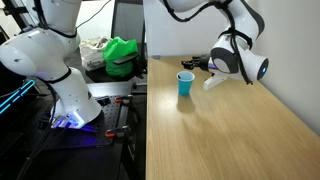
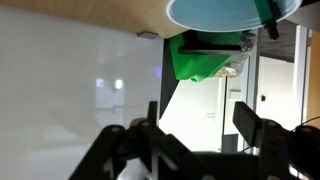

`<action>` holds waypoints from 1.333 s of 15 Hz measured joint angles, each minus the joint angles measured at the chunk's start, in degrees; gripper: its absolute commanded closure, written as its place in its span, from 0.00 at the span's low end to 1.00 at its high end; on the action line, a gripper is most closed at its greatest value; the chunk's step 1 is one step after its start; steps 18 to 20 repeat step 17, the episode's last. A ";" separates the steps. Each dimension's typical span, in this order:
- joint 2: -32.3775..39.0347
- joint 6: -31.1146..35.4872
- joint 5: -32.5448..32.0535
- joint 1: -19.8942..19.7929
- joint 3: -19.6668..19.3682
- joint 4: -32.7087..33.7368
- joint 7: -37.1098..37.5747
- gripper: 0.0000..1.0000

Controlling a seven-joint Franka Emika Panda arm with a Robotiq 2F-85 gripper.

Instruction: Pick up the pen from the table and put it in the light blue cup.

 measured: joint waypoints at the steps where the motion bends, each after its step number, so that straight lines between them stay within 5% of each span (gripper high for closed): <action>1: -0.78 0.02 0.00 0.13 -0.06 -0.44 0.00 0.04; 20: -11.01 2.29 -0.51 1.75 -0.15 -7.69 -0.07 0.00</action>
